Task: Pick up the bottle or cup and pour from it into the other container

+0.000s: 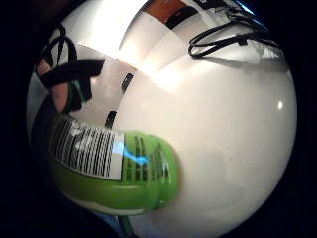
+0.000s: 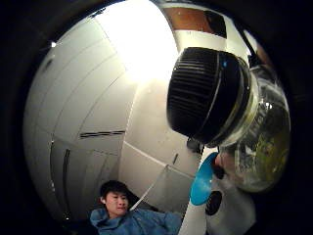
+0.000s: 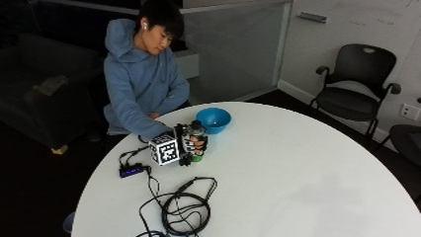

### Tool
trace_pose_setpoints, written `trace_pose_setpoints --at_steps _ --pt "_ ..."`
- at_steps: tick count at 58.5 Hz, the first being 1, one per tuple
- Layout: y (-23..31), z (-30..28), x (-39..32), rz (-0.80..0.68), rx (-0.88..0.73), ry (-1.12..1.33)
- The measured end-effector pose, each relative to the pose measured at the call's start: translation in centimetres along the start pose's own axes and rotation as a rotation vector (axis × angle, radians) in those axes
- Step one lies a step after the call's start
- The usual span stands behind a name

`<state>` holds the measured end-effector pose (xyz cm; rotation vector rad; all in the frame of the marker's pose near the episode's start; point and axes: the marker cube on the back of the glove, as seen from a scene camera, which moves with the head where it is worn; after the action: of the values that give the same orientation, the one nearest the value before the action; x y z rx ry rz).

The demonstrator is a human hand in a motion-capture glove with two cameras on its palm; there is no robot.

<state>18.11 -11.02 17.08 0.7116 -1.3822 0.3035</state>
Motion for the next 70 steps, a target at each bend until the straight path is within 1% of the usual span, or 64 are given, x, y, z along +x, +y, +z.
trace_pose_setpoints --at_steps 8,15,28,38,47,60,67,70 --pt "-0.5 0.1 0.1 -0.006 0.052 -0.016" --pt "-0.4 0.3 -0.4 0.024 0.045 -0.053" --pt "-1.1 1.5 -4.7 -0.055 -0.134 0.104" --pt "-0.6 3.6 -8.8 -0.167 -0.388 0.363" --pt "0.3 5.5 -11.7 -0.248 -0.586 0.619" --pt "1.3 8.5 -14.2 -0.332 -0.76 0.966" --pt "2.1 9.9 -15.0 -0.396 -0.883 1.23" --pt "2.1 10.1 -15.1 -0.469 -0.933 1.409"
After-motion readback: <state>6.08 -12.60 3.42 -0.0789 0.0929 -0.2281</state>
